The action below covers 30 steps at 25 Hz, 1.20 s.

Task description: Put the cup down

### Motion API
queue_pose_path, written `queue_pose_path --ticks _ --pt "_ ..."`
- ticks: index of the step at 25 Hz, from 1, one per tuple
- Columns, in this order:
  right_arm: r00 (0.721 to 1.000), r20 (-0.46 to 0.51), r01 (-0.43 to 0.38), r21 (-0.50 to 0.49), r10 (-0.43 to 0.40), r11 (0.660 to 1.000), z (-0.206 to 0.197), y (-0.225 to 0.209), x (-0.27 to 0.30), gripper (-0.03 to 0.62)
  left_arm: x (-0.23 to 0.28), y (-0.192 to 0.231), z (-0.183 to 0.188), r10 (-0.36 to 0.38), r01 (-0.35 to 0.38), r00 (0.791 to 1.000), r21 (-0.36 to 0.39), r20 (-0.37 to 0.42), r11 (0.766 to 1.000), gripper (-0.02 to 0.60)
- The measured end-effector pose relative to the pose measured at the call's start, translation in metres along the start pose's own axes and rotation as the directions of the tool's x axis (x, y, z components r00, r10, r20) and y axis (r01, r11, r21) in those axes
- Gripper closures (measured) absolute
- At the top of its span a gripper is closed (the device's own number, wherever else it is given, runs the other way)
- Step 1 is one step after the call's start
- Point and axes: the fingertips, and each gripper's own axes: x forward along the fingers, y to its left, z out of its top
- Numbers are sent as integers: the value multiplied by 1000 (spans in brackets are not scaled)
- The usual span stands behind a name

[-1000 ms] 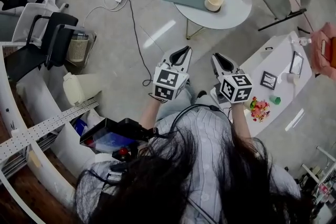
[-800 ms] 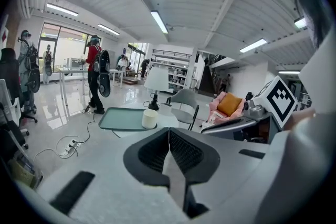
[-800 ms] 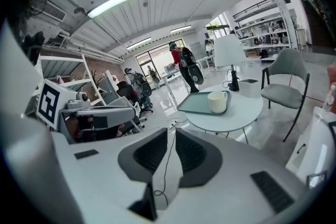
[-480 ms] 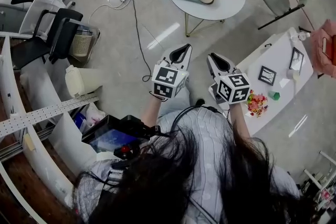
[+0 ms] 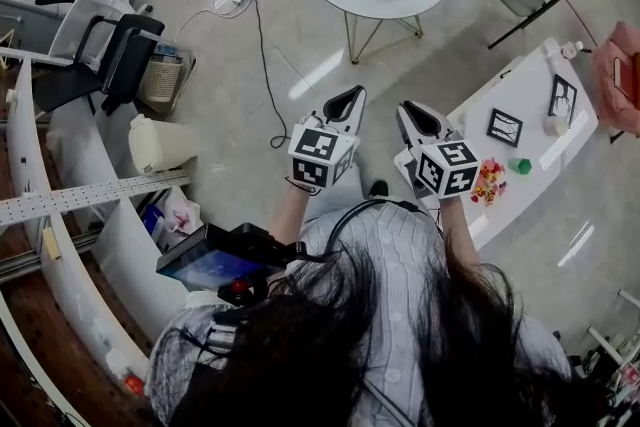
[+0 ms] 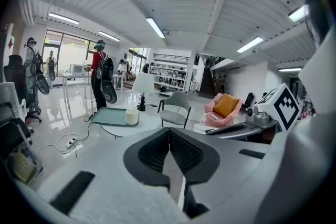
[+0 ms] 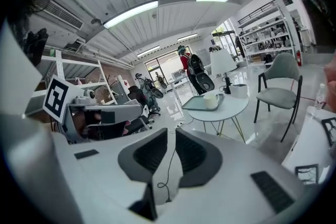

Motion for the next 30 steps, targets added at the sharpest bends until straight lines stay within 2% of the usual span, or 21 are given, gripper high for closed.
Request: queue_pose_path --ticks 18,25,30 --pt "994 -8 -108 -52 108 993 -43 44 -56 530 -66 -60 -46 71 -71 997 -39 2 997 563" --pt "993 -8 -119 -79 119 990 -50 55 -68 528 -79 -68 -58 85 -85 996 -45 -5 995 563" --pt "993 6 -114 -80 115 990 -53 57 -77 528 -81 -76 -60 70 -70 997 -23 -14 997 563"
